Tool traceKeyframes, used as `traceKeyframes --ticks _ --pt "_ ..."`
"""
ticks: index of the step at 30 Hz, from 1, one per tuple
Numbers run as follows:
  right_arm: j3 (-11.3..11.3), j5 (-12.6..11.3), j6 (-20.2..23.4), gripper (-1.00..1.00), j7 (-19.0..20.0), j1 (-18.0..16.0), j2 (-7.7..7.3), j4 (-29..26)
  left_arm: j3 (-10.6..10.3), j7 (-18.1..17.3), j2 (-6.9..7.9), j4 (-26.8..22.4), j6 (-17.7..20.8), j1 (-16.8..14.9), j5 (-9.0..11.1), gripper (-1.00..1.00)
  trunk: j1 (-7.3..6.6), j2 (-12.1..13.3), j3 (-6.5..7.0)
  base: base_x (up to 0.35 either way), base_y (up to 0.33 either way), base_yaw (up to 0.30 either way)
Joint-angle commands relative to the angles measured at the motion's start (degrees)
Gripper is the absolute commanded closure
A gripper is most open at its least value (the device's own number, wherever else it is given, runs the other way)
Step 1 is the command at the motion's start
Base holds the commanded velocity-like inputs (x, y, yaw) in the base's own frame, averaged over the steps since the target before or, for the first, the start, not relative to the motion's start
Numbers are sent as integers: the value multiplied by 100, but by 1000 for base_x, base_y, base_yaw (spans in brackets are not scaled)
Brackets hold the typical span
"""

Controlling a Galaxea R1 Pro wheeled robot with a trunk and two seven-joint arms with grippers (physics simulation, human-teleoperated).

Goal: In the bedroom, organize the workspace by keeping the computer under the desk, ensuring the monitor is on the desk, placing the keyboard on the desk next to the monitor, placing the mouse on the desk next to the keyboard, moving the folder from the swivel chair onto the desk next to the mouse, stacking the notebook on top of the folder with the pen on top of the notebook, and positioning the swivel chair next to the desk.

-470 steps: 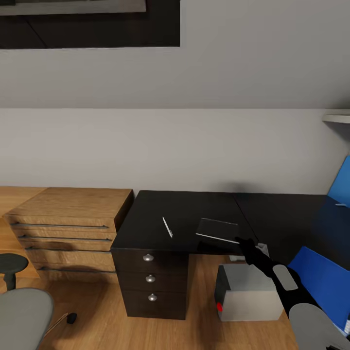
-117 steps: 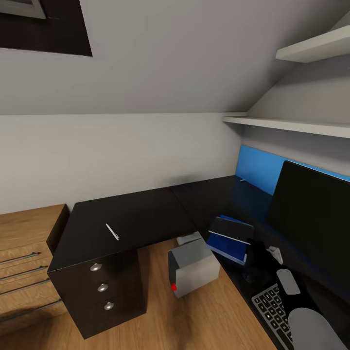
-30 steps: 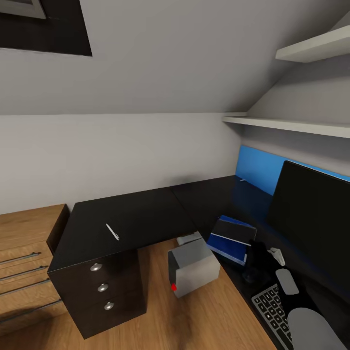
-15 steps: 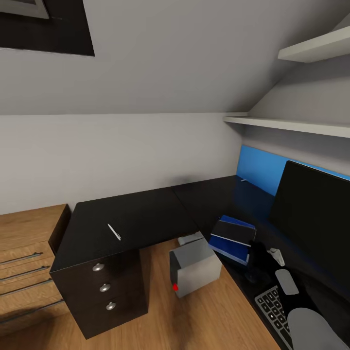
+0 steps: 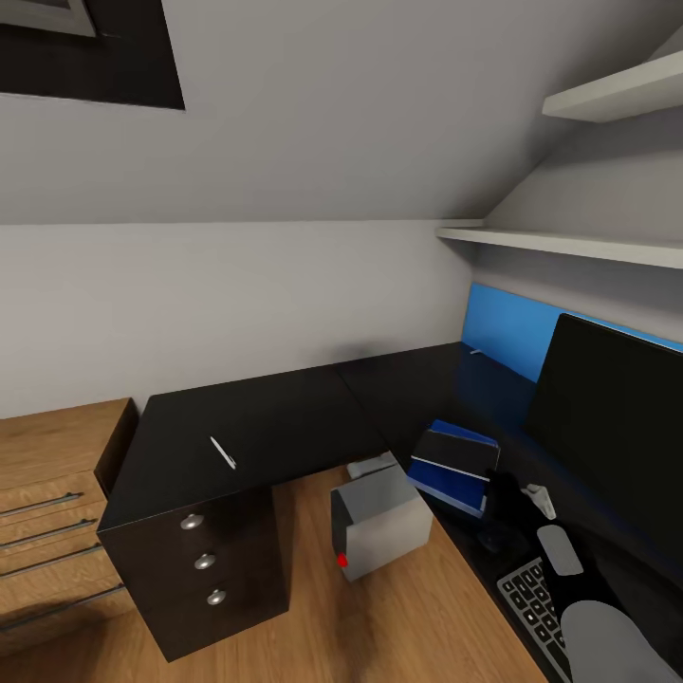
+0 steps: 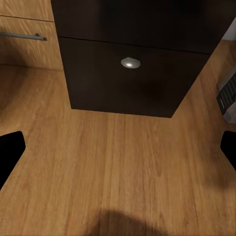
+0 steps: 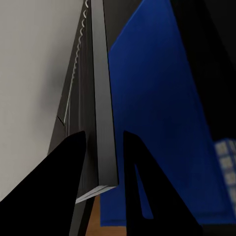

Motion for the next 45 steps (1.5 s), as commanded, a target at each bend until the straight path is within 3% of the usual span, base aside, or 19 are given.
traceKeyframes --ticks 1,21,22,45 --pt "-27 -36 47 100 12 -5 3 -2 18 16 -4 -10 -3 2 -28 -100 0 -3 -5 0 0 0" --pt "-27 -33 52 100 12 -5 3 -9 14 17 -4 -10 -4 2 -28 -100 0 -3 -5 0 0 0" --pt "-27 -33 53 -100 12 -5 3 -9 13 16 -4 -10 -4 2 -28 -100 0 -3 -5 0 0 0" --pt "-27 -32 49 -100 19 -5 3 -12 12 17 -4 -10 1 2 -28 -100 0 -3 -5 0 0 0"
